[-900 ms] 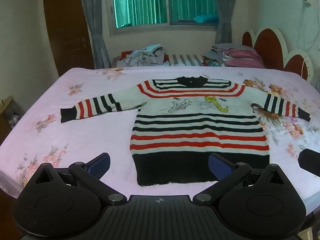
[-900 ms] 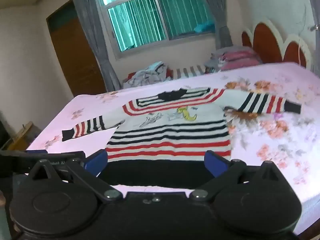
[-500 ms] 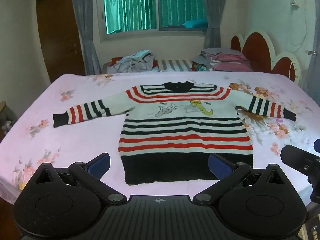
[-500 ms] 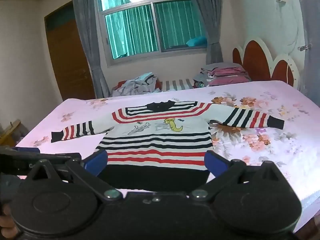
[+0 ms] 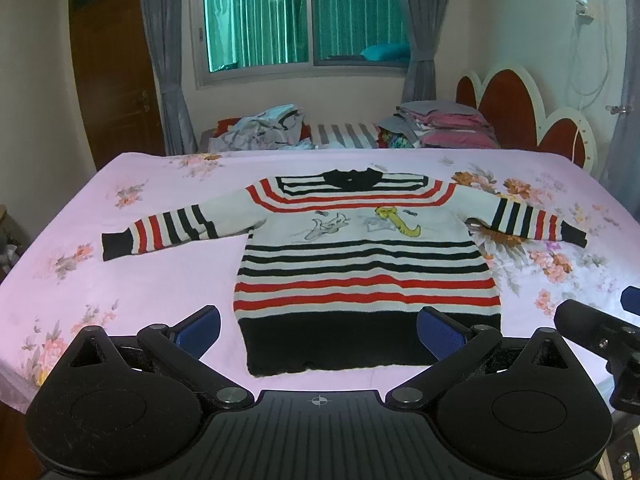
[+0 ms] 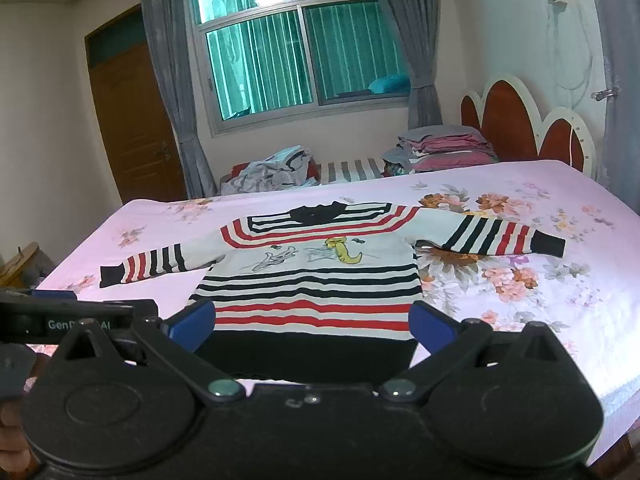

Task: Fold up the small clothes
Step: 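Move both tools toward the striped sweater lying flat on the bed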

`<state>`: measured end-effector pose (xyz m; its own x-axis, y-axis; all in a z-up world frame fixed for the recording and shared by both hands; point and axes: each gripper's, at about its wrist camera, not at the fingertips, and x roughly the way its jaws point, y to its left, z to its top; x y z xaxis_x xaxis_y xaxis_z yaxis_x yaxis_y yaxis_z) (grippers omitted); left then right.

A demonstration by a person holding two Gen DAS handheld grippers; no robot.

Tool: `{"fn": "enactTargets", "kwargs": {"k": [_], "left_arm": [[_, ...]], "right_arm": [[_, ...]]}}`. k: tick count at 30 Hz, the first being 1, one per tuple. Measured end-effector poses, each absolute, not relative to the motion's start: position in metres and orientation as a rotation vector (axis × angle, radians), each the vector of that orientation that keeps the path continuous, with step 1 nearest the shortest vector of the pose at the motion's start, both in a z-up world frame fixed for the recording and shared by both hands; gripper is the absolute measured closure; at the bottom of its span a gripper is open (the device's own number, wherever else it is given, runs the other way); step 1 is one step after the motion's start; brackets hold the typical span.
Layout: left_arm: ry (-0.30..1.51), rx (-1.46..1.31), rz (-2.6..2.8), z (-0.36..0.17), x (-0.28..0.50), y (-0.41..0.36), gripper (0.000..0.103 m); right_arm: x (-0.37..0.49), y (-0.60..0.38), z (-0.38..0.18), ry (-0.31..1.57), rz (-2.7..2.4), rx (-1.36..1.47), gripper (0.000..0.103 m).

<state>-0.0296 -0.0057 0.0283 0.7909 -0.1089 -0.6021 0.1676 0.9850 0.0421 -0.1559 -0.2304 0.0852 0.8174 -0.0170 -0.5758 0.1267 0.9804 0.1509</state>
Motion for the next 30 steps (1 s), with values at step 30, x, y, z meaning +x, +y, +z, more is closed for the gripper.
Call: {"fn": "enactTargets", "kwargs": {"k": [30], "left_arm": [[0.634,0.095,-0.12,0.026,-0.032,0.006,0.0]], "right_arm": [[-0.148,-0.22,0.079,0.62,-0.079,0.18,0.0]]}}
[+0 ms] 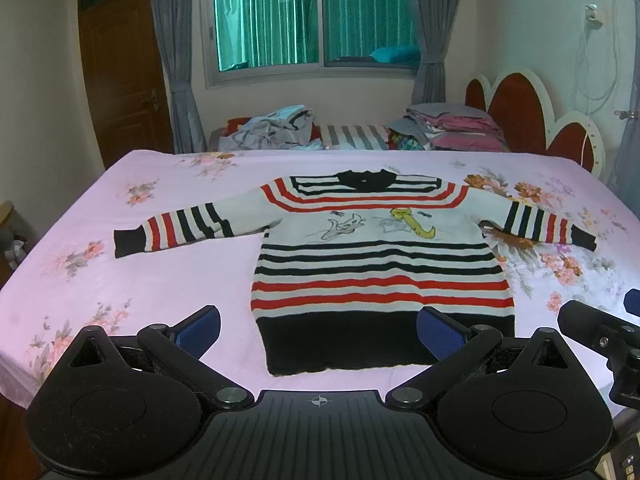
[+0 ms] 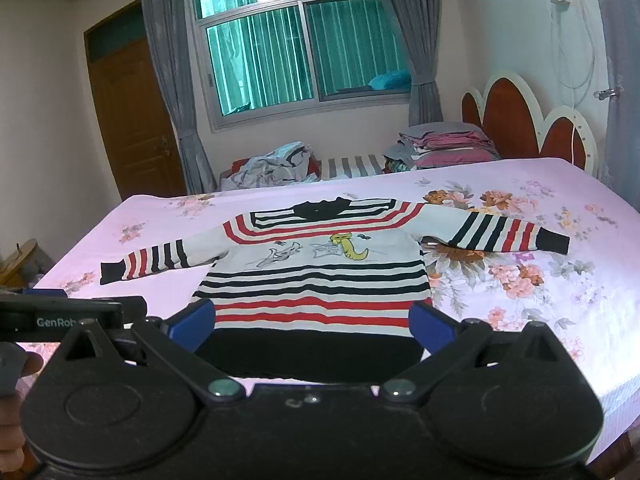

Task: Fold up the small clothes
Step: 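Move both tools toward the striped sweater lying flat on the bed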

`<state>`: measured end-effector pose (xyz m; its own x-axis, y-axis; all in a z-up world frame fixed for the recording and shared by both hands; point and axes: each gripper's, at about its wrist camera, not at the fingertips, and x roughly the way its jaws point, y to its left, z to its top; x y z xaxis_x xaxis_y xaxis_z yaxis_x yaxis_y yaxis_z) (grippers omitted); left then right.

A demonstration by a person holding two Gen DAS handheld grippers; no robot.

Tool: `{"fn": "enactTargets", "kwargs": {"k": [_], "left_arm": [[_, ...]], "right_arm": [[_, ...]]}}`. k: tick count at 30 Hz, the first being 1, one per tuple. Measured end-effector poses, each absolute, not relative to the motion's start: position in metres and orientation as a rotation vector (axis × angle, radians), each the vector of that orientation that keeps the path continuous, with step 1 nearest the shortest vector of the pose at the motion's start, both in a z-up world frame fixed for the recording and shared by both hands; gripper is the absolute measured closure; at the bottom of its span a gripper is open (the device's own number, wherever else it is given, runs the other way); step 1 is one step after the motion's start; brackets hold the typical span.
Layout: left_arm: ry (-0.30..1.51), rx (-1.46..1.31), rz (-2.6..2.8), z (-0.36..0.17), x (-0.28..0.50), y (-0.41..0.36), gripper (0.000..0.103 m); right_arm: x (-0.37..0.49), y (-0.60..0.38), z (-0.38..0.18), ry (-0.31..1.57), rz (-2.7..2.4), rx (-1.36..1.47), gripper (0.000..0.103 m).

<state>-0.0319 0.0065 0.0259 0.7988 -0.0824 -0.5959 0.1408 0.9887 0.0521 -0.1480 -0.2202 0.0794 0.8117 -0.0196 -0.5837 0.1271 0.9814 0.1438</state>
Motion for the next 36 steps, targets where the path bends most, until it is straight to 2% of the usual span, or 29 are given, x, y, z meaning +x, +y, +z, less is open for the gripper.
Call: {"fn": "enactTargets", "kwargs": {"k": [36], "left_arm": [[0.638,0.099,-0.108,0.023,-0.02,0.003,0.0]], "right_arm": [[-0.14,-0.218,0.074,0.633,-0.066,0.184,0.0]]}}
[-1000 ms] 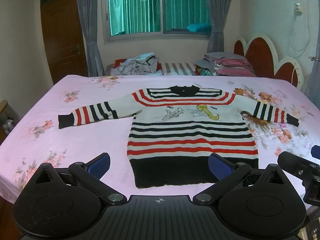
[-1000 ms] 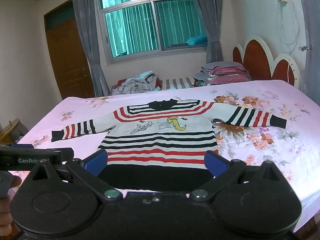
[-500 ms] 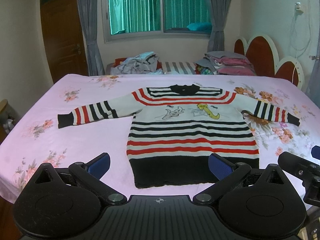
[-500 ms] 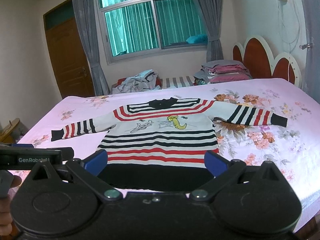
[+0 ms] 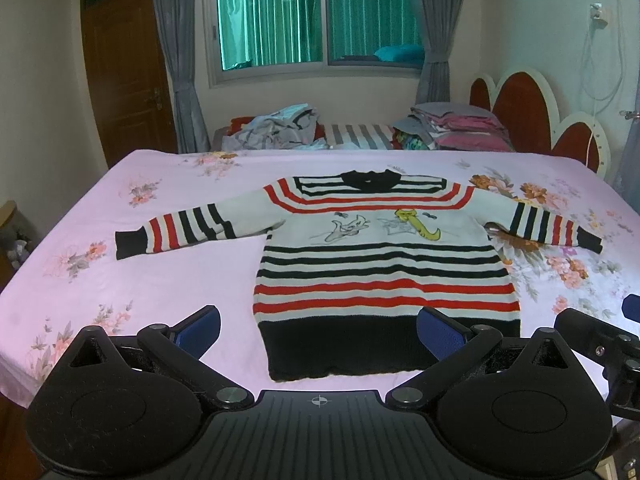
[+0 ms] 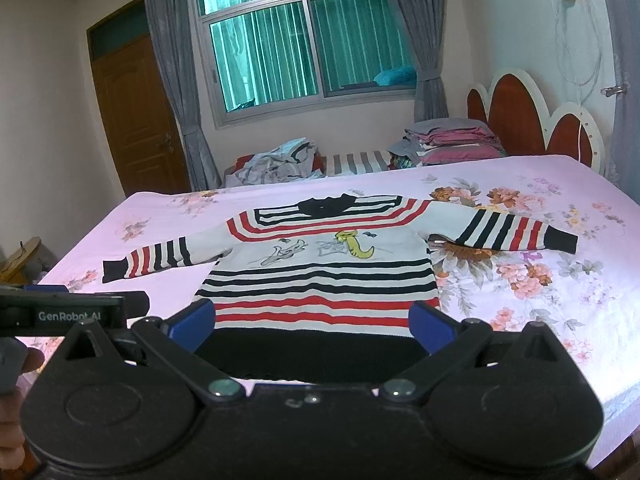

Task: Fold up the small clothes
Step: 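Move both tools toward the striped sweater lying flat on the bed, then reach the right gripper to the black cuff of the nearest sleeve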

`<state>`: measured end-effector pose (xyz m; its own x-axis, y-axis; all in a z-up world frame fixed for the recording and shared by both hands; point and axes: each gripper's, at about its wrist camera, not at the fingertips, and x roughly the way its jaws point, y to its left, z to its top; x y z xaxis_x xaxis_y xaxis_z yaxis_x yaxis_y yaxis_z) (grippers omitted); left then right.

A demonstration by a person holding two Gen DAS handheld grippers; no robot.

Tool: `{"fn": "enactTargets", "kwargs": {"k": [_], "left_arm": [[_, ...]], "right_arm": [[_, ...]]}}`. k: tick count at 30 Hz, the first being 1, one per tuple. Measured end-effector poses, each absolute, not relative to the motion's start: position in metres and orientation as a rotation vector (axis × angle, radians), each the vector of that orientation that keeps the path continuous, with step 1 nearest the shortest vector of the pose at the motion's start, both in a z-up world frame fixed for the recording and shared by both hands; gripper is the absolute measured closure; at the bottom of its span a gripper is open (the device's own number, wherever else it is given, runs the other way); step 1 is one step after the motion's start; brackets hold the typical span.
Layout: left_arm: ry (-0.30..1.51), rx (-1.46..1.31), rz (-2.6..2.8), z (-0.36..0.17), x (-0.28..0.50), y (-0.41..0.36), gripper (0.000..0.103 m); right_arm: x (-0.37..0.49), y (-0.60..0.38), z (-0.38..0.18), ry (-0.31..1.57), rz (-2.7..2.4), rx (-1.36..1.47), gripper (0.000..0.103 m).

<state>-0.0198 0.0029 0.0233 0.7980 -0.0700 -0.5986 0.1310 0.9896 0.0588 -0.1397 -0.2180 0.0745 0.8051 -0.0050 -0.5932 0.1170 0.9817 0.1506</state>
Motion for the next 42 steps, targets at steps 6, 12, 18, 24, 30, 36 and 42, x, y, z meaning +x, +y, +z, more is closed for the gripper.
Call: {"fn": "enactTargets", "kwargs": {"k": [6,12,18,24,30,36,42], "left_arm": [[0.64,0.101,-0.107,0.023,-0.017,0.002,0.0],[0.646,0.102,-0.105,0.021,-0.011,0.004,0.0],[0.66,0.1,-0.104,0.016,-0.001,0.006,0.0],[0.673,0.102,-0.106,0.012,0.013,0.006,0.0],[0.687,0.107,-0.1,0.008,0.035,0.007,0.0],[0.695,0.099,-0.099,0.003,0.069,0.008,0.0],[0.708,0.092,-0.106,-0.004,0.11,0.012,0.0]], "right_arm": [[-0.137,-0.22,0.073,0.635,-0.074,0.193,0.0],[-0.134,-0.221,0.072,0.641,-0.078,0.196,0.0],[-0.129,-0.224,0.069,0.646,-0.086,0.195,0.0],[-0.118,-0.227,0.064,0.646,-0.113,0.203,0.0],[-0.099,-0.23,0.06,0.651,-0.14,0.198,0.0],[-0.074,-0.233,0.053,0.65,-0.163,0.195,0.0],[-0.039,-0.233,0.046,0.654,-0.187,0.193,0.0]]}}
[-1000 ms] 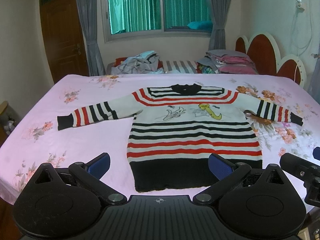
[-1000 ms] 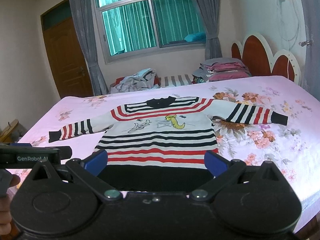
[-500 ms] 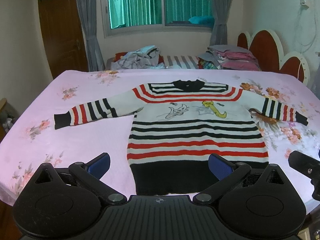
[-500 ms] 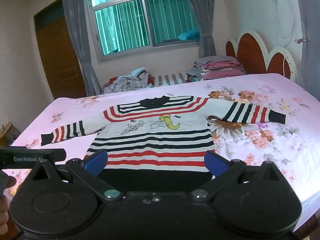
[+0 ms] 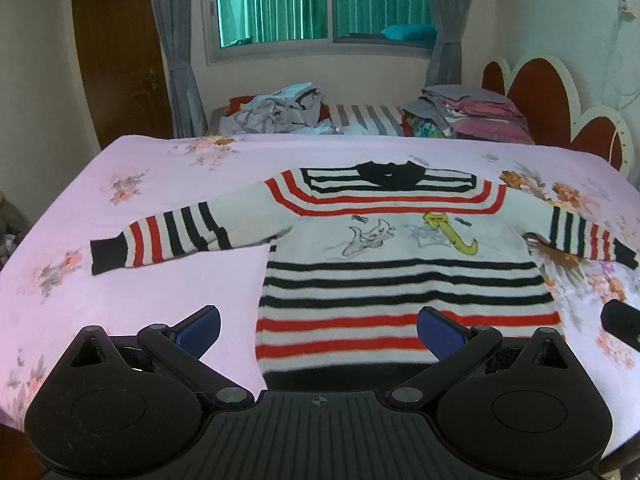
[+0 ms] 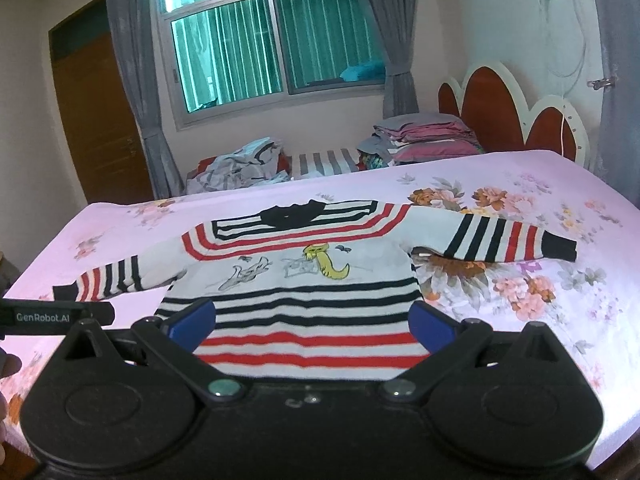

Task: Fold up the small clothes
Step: 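Reach the right gripper to the black cuff of the nearest sleeve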

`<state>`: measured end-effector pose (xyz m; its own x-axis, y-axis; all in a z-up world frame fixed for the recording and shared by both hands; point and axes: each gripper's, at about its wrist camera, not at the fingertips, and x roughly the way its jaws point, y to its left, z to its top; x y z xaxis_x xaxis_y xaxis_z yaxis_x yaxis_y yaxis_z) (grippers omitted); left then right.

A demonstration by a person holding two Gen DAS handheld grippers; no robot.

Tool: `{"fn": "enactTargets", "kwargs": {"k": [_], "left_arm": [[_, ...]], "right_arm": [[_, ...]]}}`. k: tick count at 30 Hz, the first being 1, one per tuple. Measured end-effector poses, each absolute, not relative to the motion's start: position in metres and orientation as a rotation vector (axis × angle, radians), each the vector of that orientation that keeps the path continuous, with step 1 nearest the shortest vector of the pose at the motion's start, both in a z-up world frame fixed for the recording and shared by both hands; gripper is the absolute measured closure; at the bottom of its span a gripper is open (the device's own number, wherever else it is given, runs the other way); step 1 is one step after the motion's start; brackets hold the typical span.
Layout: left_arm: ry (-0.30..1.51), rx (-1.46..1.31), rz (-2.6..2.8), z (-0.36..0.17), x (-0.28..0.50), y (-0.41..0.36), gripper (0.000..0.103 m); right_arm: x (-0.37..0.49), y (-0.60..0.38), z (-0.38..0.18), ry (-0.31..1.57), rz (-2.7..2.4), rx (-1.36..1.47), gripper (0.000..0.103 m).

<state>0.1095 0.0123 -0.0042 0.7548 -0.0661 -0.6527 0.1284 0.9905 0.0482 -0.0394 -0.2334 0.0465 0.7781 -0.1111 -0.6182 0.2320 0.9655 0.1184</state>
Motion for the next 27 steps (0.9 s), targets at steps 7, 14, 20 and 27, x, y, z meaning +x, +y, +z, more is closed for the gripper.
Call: {"fn": "enactTargets", "kwargs": {"k": [7,14,20,27], "left_arm": [[0.72,0.092,-0.126,-0.012,0.161,0.019,0.0],[0.739,0.096,-0.166,-0.021,0.211,0.029,0.0],[0.735,0.117,-0.18,-0.03,0.243,0.035,0.0],[0.753,0.126,-0.191,-0.046,0.268,0.027,0.0]], "right_arm": [[0.001,-0.229,0.039,0.663,-0.215,0.193,0.0],[0.038,-0.217,0.031,0.671,-0.261,0.188,0.0],[0.062,-0.216,0.024,0.675,-0.311,0.196,0.0],[0.079,-0.236,0.012,0.699,-0.352,0.205,0.002]]}}
